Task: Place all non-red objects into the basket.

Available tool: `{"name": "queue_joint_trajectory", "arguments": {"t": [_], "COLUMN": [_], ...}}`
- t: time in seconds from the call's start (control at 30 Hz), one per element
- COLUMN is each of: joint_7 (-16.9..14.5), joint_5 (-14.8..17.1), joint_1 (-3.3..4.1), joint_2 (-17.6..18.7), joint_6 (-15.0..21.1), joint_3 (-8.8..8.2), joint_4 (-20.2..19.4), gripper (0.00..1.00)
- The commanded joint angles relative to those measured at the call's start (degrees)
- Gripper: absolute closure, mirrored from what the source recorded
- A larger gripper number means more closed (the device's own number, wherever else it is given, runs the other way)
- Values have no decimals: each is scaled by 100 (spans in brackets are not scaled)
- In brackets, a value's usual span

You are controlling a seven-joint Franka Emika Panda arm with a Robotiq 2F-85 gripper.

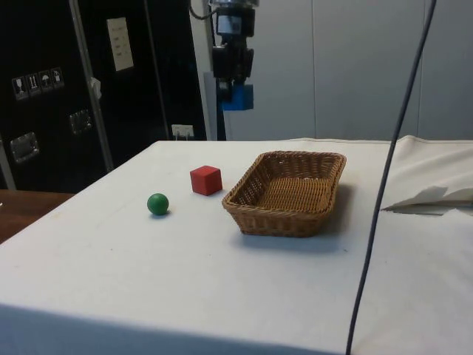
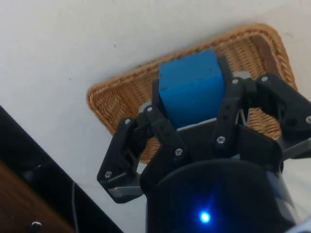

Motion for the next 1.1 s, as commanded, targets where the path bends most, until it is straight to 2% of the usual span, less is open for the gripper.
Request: {"name": "queue_joint_trajectory", "arguments": {"t": [0.0, 0.1, 0.13, 0.23, 0.43, 0.47, 0.5, 0.67, 0.73, 0.8, 0.83, 1.07], "joint_7": [0, -46, -52, -92, -178, -212, -206, -281, -281, -327, -269, -166], "joint_5": [-52, -63, 0, -69, -132, -80, -166, -258, -384, -327, -476, -894], "joint_1": [-6, -6, 0, -11, -29, -6, -29, -46, -63, -34, -74, -103], "joint_2": [-126, -315, -195, -464, -728, -728, -808, -980, -1077, -1089, -1134, -1312], "joint_6": [103, 166, 63, 212, 344, 292, 395, 504, 590, 539, 653, 825], "joint_3": [-17, -40, -29, -63, -120, -138, -149, -201, -223, -241, -229, -229], "joint_4": [-149, -378, -235, -550, -865, -859, -957, -1157, -1283, -1289, -1364, -1644], "gripper": [96, 96, 96, 96, 96, 96, 96, 96, 96, 96, 96, 96]}}
